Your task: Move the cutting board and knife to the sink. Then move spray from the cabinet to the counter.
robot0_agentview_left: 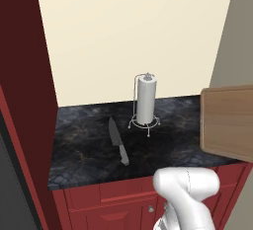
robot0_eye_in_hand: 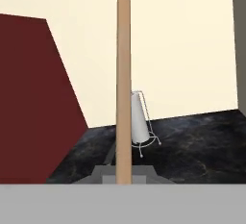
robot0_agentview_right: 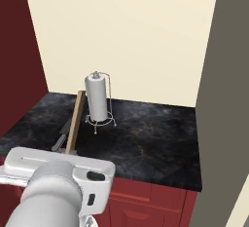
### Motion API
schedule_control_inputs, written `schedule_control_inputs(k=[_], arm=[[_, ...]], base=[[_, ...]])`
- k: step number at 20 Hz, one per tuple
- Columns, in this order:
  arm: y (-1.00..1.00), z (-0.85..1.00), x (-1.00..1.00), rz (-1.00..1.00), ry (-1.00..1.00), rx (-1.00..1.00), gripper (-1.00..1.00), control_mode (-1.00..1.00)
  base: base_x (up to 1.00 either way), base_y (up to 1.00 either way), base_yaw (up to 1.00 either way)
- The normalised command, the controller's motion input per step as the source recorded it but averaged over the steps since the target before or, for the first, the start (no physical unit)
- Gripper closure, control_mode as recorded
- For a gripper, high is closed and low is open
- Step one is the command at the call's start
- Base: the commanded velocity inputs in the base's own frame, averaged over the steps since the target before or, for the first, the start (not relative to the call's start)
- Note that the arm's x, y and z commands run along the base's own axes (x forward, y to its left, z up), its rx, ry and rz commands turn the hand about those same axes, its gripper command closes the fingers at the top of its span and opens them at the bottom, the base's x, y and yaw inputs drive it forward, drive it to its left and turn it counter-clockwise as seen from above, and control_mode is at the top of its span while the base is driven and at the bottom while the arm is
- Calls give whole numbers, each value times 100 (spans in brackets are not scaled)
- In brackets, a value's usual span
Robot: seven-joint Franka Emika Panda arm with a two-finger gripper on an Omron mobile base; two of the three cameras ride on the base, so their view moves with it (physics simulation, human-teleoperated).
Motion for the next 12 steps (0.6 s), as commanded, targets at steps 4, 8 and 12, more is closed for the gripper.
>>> schedule_control_inputs(k=[4, 8, 12], arm=[[27, 0, 2, 4, 0, -2, 100, -100], [14, 0, 13, -5, 0, -1, 100, -100], [11, 0, 25, -8, 0, 0, 100, -100]], base=[[0, 0, 0], [0, 0, 0], [0, 0, 0]])
